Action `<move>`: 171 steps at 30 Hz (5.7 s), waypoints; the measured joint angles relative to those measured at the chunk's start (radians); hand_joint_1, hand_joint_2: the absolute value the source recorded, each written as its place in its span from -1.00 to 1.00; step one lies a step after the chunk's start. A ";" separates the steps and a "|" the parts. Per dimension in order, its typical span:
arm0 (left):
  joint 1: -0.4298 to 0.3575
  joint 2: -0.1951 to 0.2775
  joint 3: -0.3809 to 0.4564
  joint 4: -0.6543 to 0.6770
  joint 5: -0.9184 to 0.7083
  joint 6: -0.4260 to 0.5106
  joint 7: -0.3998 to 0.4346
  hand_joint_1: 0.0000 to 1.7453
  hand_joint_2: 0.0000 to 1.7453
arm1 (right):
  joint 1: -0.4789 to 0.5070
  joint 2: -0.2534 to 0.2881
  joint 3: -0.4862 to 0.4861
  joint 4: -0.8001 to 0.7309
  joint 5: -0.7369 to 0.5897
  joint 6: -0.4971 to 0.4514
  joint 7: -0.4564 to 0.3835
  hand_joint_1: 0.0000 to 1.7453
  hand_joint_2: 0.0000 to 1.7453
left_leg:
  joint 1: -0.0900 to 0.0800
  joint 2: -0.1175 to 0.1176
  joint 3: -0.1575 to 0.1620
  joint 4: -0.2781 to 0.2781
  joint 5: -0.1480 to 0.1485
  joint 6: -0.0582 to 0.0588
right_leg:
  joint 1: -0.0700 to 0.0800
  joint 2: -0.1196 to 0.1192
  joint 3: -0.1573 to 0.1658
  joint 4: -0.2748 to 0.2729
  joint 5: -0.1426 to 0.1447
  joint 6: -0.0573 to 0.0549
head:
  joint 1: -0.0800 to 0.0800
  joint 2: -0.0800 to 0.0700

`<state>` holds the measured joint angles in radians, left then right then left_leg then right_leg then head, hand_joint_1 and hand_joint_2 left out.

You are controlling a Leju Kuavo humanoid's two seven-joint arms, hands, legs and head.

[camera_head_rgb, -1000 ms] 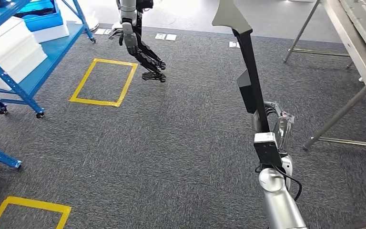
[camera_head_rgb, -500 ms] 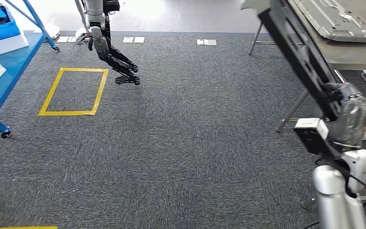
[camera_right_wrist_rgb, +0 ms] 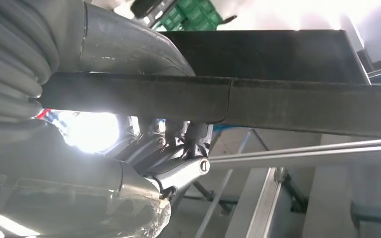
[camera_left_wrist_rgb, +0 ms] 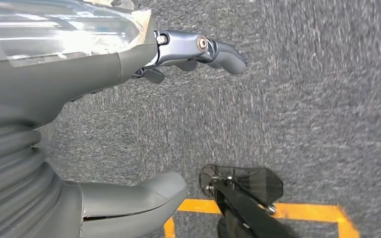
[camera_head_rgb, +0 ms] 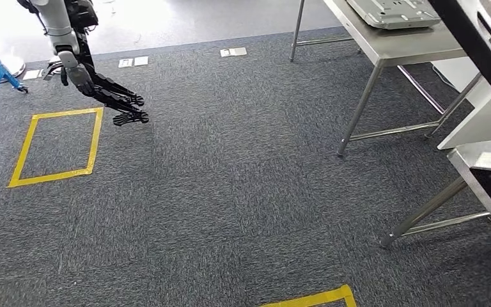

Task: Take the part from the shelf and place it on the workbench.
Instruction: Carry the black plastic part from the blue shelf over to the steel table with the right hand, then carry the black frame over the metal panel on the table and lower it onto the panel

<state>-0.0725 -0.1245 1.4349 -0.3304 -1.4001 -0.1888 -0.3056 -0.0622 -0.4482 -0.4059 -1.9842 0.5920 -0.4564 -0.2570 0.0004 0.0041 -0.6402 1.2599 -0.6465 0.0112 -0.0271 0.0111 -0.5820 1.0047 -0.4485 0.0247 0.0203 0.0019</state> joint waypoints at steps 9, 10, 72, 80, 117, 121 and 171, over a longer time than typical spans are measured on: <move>0.000 0.014 -0.010 0.004 0.006 -0.011 0.011 -1.00 1.00 | 0.036 -0.004 -0.041 -0.041 0.006 0.005 -0.018 1.00 1.00 | -0.008 -0.070 0.103 -0.252 0.151 0.041 | 0.001 0.121 -0.010 -0.001 0.013 0.018 | 0.000 0.000; -0.002 0.013 -0.011 0.004 0.011 -0.012 0.011 -1.00 1.00 | 0.027 -0.006 -0.036 -0.037 0.017 0.007 -0.020 1.00 1.00 | -0.009 -0.057 0.107 -0.263 0.157 0.045 | 0.000 0.115 -0.016 0.002 0.015 0.022 | 0.000 0.000; -0.059 0.039 0.054 0.062 0.250 -0.035 -0.057 -1.00 1.00 | -0.430 0.160 0.334 0.623 0.360 -0.153 0.092 1.00 1.00 | -0.007 -0.042 0.068 -0.262 0.195 0.042 | 0.009 0.092 -0.045 0.014 0.027 0.014 | -0.004 0.000; -0.057 0.035 0.053 0.063 0.258 -0.034 -0.069 -1.00 1.00 | -0.425 0.157 0.324 0.636 0.372 -0.154 0.104 1.00 1.00 | 0.000 0.055 0.069 -0.276 0.202 0.043 | -0.005 -0.022 -0.112 0.171 -0.035 0.051 | 0.008 0.000; -0.051 0.041 0.052 0.069 0.310 -0.044 -0.093 -1.00 1.00 | -0.534 0.130 0.353 0.785 0.314 -0.159 0.037 1.00 1.00 | -0.008 0.106 0.063 -0.245 0.182 0.017 | -0.006 -0.046 -0.022 0.010 0.017 0.028 | 0.011 0.000; -0.050 0.039 0.052 0.070 0.313 -0.045 -0.094 -1.00 1.00 | -0.561 0.130 0.362 0.820 0.302 -0.175 0.028 1.00 1.00 | 0.005 0.009 -0.010 -0.081 0.081 -0.002 | -0.009 -0.005 -0.027 0.009 0.024 0.003 | 0.006 0.000; -0.040 0.051 0.021 0.076 0.363 -0.044 -0.122 -1.00 1.00 | -0.844 0.113 0.727 1.224 0.342 0.455 -0.088 1.00 1.00 | -0.011 0.009 0.031 -0.251 0.221 0.015 | 0.004 -0.014 -0.016 0.017 0.003 0.016 | 0.008 0.000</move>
<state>-0.1129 -0.0735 1.4557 -0.2541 -1.0367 -0.2331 -0.4276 -0.9065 -0.3348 0.3206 -0.7606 0.9338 -0.0018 -0.3452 -0.0111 0.0131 -0.6089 1.0089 -0.4259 0.0267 -0.0227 -0.0030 -0.5981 1.0217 -0.4456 0.0406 0.0286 0.0019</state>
